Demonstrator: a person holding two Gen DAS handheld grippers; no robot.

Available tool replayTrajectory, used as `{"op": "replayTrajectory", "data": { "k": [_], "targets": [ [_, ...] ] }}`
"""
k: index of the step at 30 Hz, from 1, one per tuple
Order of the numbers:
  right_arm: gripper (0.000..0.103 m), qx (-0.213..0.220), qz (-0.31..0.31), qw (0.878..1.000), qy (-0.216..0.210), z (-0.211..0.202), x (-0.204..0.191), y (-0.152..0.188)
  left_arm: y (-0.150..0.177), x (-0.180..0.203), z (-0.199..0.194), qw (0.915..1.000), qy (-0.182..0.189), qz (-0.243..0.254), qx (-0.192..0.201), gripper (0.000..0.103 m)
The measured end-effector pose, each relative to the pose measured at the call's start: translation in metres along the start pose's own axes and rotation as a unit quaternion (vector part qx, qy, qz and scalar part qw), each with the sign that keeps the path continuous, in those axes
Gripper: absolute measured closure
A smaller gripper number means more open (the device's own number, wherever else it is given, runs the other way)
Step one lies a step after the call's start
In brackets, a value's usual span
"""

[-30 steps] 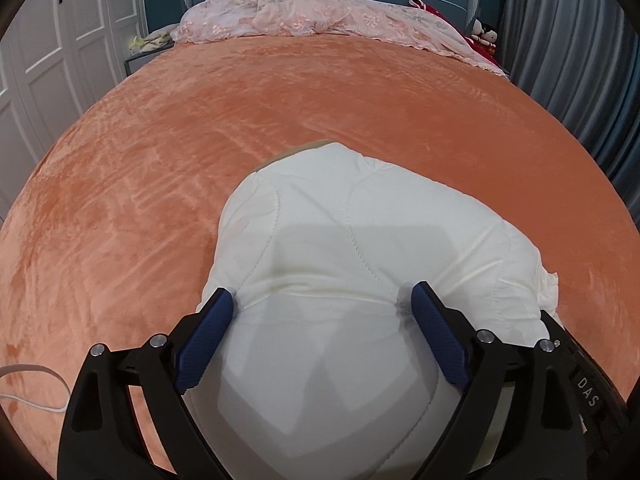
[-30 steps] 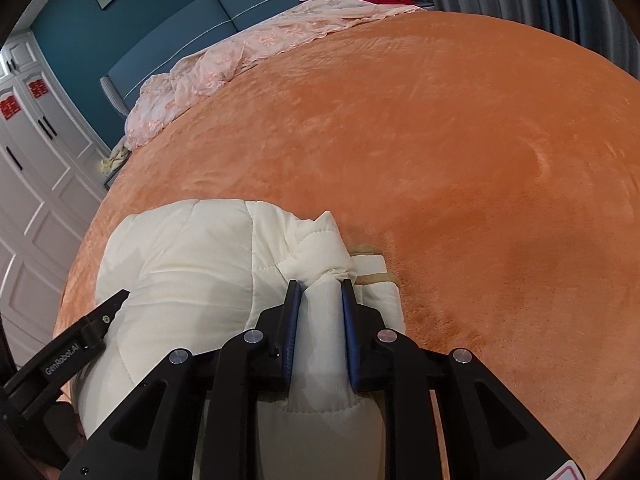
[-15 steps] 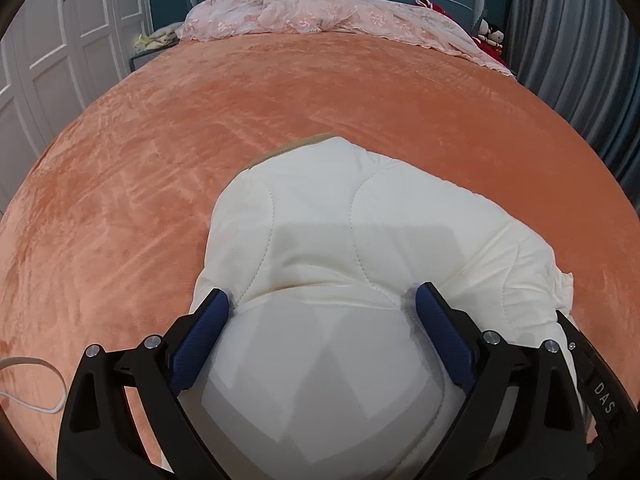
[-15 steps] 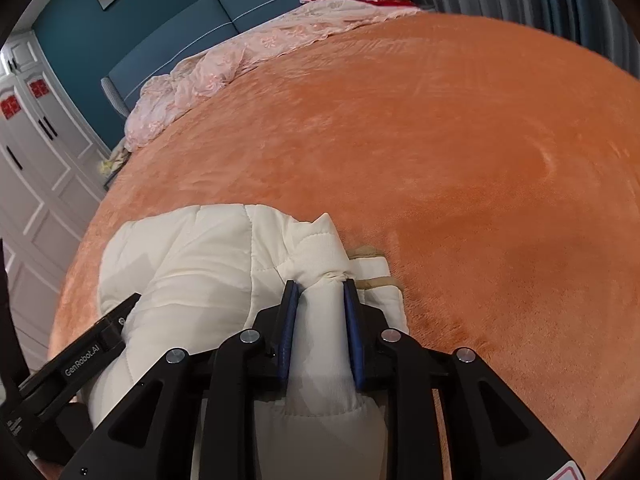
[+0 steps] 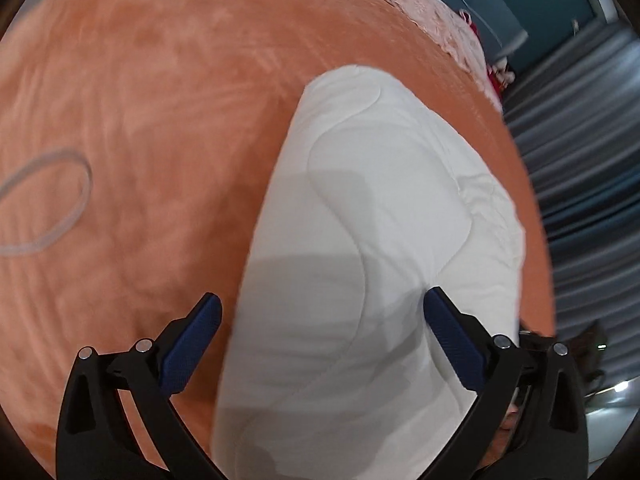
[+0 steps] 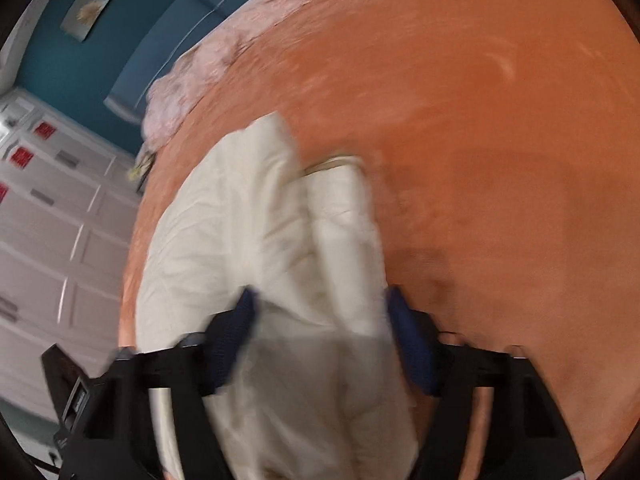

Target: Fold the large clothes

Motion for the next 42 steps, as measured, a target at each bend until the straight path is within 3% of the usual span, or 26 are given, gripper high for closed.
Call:
{"op": "replayTrajectory", "data": {
  "k": [1, 3, 7, 8, 13, 14, 16, 18, 20, 22, 23, 24, 25, 26, 30, 31, 33, 37, 39, 42],
  "targets": [
    [0.048, 0.000, -0.012, 1.000, 0.008, 0.001, -0.007, -0.001, 0.002, -0.003, 0.005, 0.9994, 0.025, -0.016, -0.017, 0.005],
    [0.061, 0.000, -0.030, 0.999, 0.016, 0.000, -0.019, 0.000, 0.004, -0.006, 0.008, 0.9987, 0.034, -0.030, -0.020, 0.005],
    [0.076, 0.009, -0.059, 0.998, -0.003, -0.019, -0.045, 0.002, 0.007, 0.000, -0.021, 0.9986, 0.046, -0.025, -0.006, 0.049],
    [0.077, 0.011, -0.065, 0.998, -0.009, -0.026, -0.049, 0.004, 0.006, 0.002, -0.031, 0.9985, 0.051, -0.021, -0.005, 0.052],
    [0.078, -0.007, -0.103, 0.993, -0.051, -0.044, -0.080, 0.041, 0.008, -0.008, -0.097, 0.9986, 0.020, 0.030, 0.039, 0.050],
    [0.078, -0.020, -0.105, 0.993, -0.046, -0.036, -0.080, 0.050, 0.011, -0.016, -0.098, 0.9984, -0.004, 0.039, 0.041, 0.048],
    [0.068, -0.037, -0.110, 0.993, -0.012, -0.014, -0.078, 0.070, 0.018, -0.031, -0.082, 0.9980, -0.040, 0.043, 0.024, 0.044],
    [0.060, -0.029, -0.098, 0.995, -0.014, -0.018, -0.079, 0.073, 0.022, -0.046, -0.077, 0.9989, -0.040, 0.013, 0.022, 0.038],
    [0.059, -0.023, -0.099, 0.995, -0.010, -0.032, -0.084, 0.069, 0.021, -0.048, -0.087, 0.9986, -0.043, 0.000, 0.031, 0.036],
    [0.059, 0.001, -0.121, 0.993, 0.000, -0.052, -0.093, 0.063, 0.018, -0.040, -0.101, 0.9966, -0.061, 0.013, 0.054, 0.038],
    [0.055, 0.020, -0.130, 0.991, 0.002, -0.064, -0.099, 0.056, 0.015, -0.028, -0.113, 0.9936, -0.069, 0.035, 0.083, 0.038],
    [0.042, 0.033, -0.131, 0.991, 0.000, -0.070, -0.104, 0.051, 0.015, -0.017, -0.120, 0.9904, -0.076, 0.053, 0.102, 0.037],
    [0.036, 0.041, -0.127, 0.991, -0.005, -0.070, -0.107, 0.045, 0.015, -0.008, -0.125, 0.9875, -0.083, 0.069, 0.114, 0.036],
    [0.031, 0.042, -0.123, 0.992, -0.007, -0.067, -0.109, 0.039, 0.013, -0.001, -0.128, 0.9853, -0.087, 0.083, 0.121, 0.033],
    [0.031, -0.012, -0.097, 0.995, 0.025, -0.024, -0.109, 0.030, 0.005, 0.035, -0.114, 0.9777, -0.103, 0.135, 0.124, 0.033],
    [0.036, -0.022, -0.083, 0.996, 0.013, -0.016, -0.109, 0.034, 0.002, 0.034, -0.112, 0.9771, -0.107, 0.138, 0.121, 0.033],
    [0.081, -0.028, -0.082, 0.996, -0.006, -0.012, -0.114, 0.035, 0.001, 0.038, -0.101, 0.9779, -0.109, 0.141, 0.109, 0.033],
    [0.092, 0.039, -0.137, 0.990, -0.020, -0.052, -0.138, 0.024, 0.003, 0.043, -0.100, 0.9757, -0.112, 0.154, 0.109, 0.033],
    [0.096, 0.058, -0.164, 0.985, 0.014, -0.058, -0.143, 0.018, -0.002, 0.048, -0.096, 0.9734, -0.119, 0.161, 0.112, 0.033],
    [0.099, 0.024, -0.157, 0.984, 0.075, -0.025, -0.120, 0.016, -0.007, 0.046, -0.076, 0.9724, -0.134, 0.162, 0.100, 0.033]
  ]
}}
Point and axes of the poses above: each gripper's, at about its wrist camera, not at the fingertips, and z roughly the way its jaws point, x to its right, y to its underside, the point moved 2 cm from there along z, roughly the way its jaws point, and after that the axes turned 6 degrees about -z, right-handed, at the moved point
